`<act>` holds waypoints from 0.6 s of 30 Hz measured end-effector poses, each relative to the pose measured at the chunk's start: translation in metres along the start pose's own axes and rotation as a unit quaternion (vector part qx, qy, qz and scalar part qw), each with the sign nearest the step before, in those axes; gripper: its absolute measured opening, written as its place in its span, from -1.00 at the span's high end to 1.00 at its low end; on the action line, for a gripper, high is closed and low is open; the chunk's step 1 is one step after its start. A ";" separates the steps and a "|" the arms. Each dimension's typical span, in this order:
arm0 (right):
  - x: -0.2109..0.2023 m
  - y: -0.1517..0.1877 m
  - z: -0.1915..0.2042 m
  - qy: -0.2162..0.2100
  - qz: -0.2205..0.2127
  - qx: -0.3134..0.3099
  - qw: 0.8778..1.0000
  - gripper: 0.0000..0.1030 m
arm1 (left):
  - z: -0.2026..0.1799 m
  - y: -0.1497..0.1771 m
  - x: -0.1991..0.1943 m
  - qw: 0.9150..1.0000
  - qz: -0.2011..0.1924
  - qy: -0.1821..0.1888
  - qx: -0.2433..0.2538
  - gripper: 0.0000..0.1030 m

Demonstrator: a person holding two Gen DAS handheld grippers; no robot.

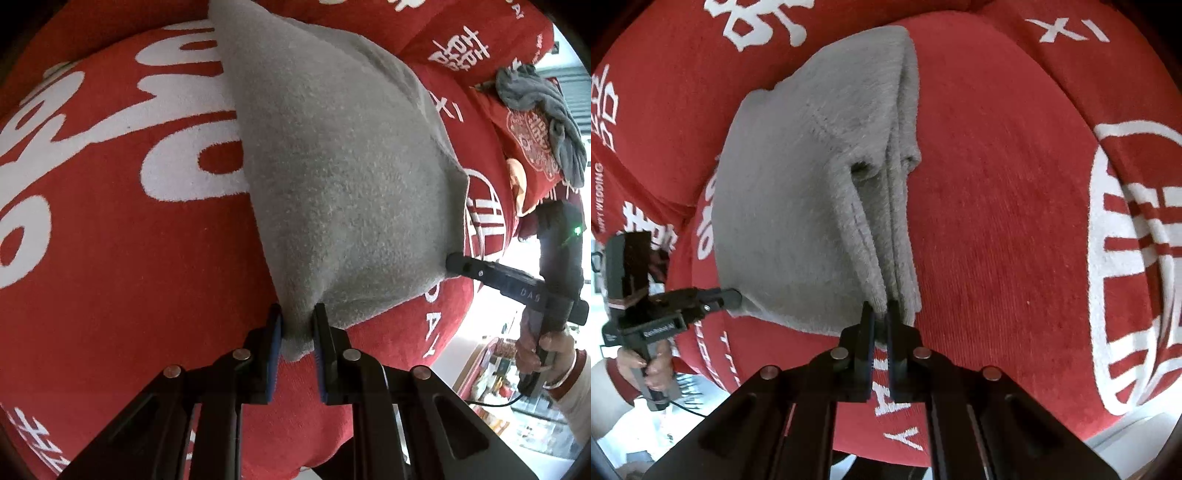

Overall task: Fold small clothes
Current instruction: 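Open both tools and release the folded sweatshirt onto the cushion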

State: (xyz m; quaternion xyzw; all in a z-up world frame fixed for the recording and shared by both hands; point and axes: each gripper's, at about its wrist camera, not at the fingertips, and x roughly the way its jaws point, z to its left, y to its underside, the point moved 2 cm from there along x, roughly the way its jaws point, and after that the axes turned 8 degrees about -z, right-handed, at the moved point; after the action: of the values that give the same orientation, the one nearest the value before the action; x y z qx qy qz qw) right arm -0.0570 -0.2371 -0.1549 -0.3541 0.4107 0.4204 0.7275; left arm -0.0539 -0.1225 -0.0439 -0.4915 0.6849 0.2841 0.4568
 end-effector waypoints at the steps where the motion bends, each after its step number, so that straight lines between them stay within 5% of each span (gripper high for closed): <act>1: 0.000 0.000 0.003 0.005 0.000 0.001 1.000 0.93 | 0.000 0.001 -0.002 1.000 -0.002 -0.002 0.001 0.66; 18: -0.024 0.007 -0.003 0.048 0.010 0.091 0.995 0.76 | 0.000 -0.006 -0.040 0.994 -0.019 -0.103 0.022 0.65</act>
State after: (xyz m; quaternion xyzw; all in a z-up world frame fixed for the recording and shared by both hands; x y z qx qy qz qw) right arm -0.0720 -0.2450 -0.1359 -0.3019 0.4850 0.3712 0.7320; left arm -0.0447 -0.1080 -0.0070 -0.4624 0.6311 0.3092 0.5407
